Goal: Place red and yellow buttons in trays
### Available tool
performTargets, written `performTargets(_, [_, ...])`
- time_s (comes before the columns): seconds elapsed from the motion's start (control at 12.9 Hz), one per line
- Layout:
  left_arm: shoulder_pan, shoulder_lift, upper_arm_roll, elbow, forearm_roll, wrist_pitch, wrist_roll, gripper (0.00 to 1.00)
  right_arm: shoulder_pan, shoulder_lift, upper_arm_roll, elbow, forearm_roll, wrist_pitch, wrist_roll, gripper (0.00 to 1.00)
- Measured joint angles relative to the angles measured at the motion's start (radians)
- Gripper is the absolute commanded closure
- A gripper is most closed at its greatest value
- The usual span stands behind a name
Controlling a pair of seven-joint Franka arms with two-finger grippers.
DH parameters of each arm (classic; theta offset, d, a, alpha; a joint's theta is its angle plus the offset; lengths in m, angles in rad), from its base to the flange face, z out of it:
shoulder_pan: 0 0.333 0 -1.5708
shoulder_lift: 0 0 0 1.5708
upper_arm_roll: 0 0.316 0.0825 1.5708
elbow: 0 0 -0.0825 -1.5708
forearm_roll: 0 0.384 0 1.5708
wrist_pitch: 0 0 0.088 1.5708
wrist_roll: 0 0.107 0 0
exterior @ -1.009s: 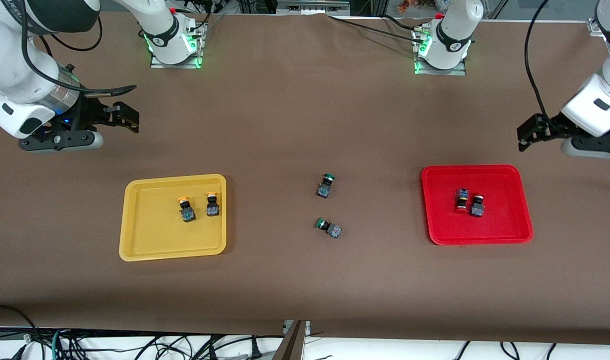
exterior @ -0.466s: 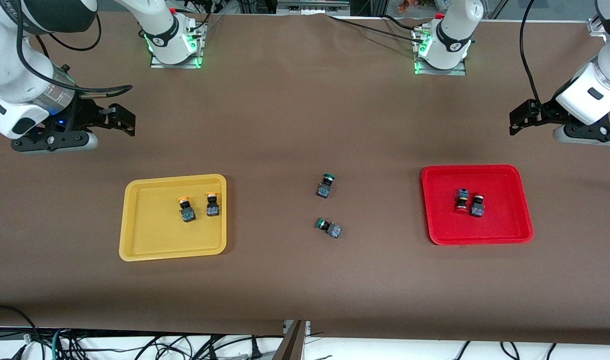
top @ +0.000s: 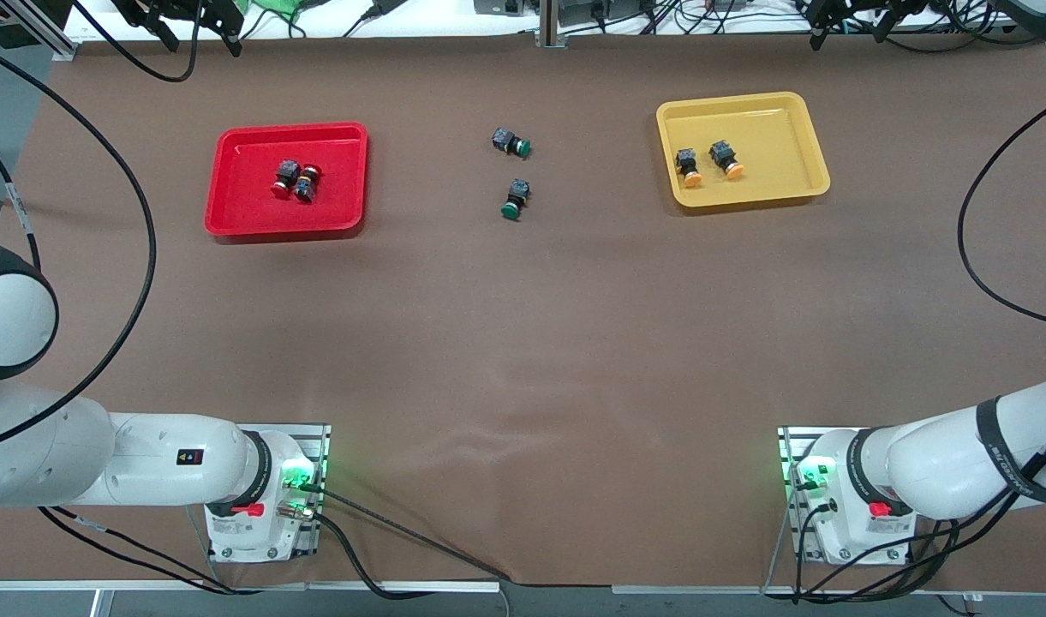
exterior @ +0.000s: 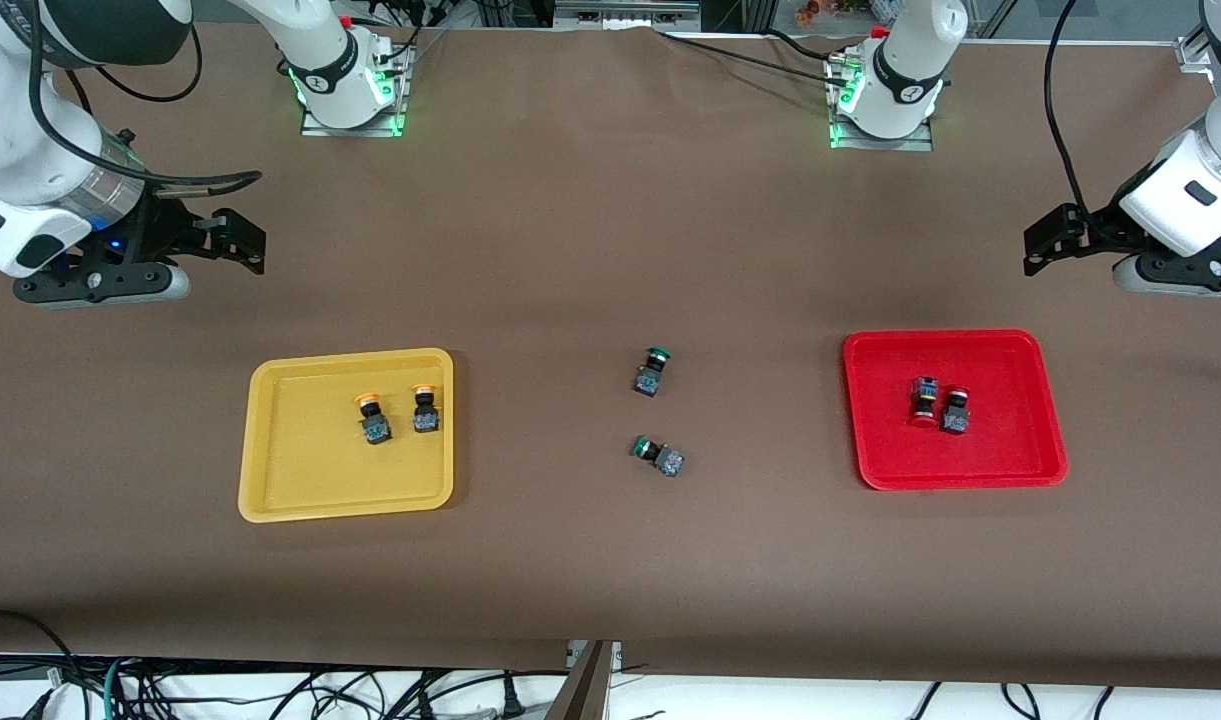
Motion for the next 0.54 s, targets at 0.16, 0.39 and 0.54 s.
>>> performTargets(0.16, [0.0,0.001,0.0,0.004,0.0,-0.001,0.0,0.0,0.0,0.0,0.0,0.015,-0.012,0.004,0.0,0.0])
performTargets(0.39, [0.0,0.004,0.0,0.005,0.0,-0.002,0.0,0.0,0.0,0.0,0.0,0.039,-0.014,0.004,0.0,0.0])
performTargets(0.54, [0.0,0.006,0.0,0.006,0.0,-0.002,0.0,0.0,-0.001,0.0,0.0,0.04,-0.014,0.004,0.0,0.0])
